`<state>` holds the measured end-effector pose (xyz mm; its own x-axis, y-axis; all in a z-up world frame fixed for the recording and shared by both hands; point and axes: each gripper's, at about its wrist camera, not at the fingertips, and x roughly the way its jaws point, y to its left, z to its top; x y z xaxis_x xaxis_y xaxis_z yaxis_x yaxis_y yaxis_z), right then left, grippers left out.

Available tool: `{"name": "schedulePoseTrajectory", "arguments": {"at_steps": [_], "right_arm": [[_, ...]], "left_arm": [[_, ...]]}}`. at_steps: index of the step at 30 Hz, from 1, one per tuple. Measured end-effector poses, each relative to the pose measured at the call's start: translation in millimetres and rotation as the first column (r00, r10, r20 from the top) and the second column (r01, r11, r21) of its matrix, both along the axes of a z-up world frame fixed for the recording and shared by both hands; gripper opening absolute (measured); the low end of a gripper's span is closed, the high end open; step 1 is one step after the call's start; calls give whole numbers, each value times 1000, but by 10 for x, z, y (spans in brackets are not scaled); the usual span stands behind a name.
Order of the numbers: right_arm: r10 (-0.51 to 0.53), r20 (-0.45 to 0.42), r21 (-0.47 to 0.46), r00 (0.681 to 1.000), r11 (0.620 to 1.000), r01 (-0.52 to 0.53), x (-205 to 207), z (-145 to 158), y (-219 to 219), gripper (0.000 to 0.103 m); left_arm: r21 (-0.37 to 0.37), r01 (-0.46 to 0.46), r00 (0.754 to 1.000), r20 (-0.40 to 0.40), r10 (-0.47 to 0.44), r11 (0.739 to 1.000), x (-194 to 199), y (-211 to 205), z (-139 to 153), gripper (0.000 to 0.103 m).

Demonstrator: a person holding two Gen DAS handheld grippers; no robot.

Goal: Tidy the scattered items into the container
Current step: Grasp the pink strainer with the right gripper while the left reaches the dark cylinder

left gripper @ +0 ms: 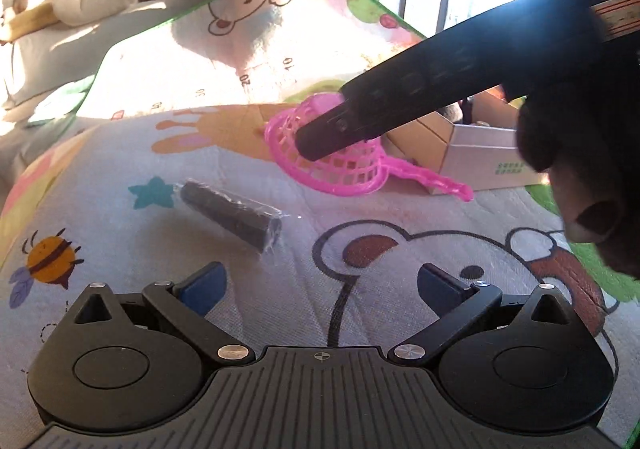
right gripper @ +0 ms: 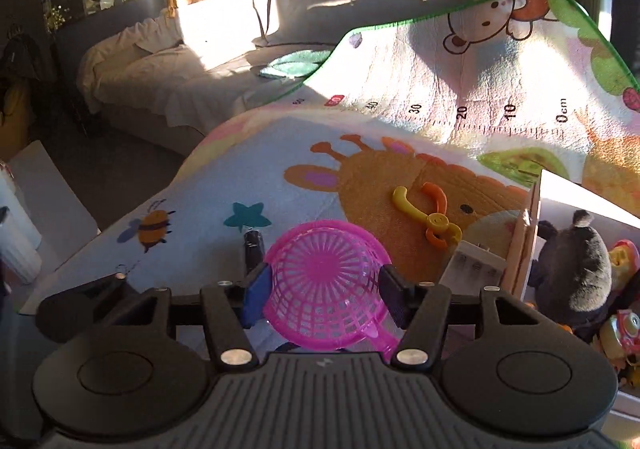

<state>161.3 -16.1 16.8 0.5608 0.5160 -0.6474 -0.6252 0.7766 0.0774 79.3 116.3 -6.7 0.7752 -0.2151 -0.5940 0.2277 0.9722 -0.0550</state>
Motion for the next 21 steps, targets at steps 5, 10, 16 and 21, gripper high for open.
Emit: {"name": "schedulePoseTrajectory", "arguments": {"at_steps": [5,10,16,21], "right_arm": [[-69,23,63,997,996,68,-441,171,-539,59],[-217,19,72,976,974,215,-763,74,-1109,59],[-378,-5,80,926,923,377,-949,-284,-1556,59],[-414,-25,134,910,900,414,-945,-448,-1675,64]], "left_arm": [[17,-9,1000,6,9,1000,-61,-35,-4,103],[47,-1,999,44,-1,999,-25,-18,64,103],[142,-31,995,100,17,989,267,11,185,103],[176,-24,999,26,20,984,562,118,110,103]]}}
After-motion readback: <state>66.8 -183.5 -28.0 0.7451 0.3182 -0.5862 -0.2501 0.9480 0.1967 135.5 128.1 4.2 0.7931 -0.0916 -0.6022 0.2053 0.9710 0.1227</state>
